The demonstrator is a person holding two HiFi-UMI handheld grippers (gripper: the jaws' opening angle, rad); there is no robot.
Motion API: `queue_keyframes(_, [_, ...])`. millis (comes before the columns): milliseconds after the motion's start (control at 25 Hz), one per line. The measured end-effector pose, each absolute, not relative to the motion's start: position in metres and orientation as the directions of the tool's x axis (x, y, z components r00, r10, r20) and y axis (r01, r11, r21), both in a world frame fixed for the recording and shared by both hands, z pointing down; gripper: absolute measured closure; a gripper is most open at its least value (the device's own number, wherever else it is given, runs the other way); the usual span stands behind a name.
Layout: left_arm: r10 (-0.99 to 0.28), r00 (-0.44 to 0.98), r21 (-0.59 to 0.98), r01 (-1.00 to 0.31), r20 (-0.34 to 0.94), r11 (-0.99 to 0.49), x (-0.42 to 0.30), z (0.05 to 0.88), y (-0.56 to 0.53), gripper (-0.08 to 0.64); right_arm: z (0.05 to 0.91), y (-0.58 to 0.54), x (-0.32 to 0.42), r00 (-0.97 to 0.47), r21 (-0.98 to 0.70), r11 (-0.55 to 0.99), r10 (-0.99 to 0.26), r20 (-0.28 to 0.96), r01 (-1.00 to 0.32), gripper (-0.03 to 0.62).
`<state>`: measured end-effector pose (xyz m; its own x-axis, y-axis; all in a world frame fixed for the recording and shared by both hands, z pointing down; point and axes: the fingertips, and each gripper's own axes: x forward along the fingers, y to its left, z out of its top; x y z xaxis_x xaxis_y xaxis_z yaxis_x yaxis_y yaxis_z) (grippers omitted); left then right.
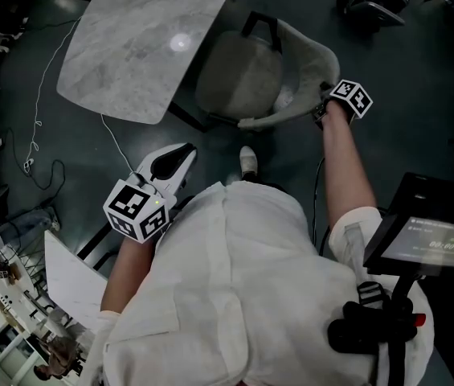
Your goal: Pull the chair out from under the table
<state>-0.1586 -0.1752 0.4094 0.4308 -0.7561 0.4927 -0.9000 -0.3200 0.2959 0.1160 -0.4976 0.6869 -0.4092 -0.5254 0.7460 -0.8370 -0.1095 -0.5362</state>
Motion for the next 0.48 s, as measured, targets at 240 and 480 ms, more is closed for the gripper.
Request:
queue_keyframes(240, [-0.734, 0.468, 0.292, -0.883, 0.492, -0.367, -0.146, 0.419, -0.186, 0.528, 0.698, -0.487, 0.148, -0.396, -0.535, -0.133, -0.529, 0.75, -0.835, 0.499])
queue_keyframes(480, [-0.704, 0.515, 0.309, -0.857, 0.489, -0.412, -0.151, 0.414, -0.206, 0.528, 0.694, -0.484, 0.165, -0.374, -0.516, -0.154, -0.522, 0.766, -0.842, 0.5])
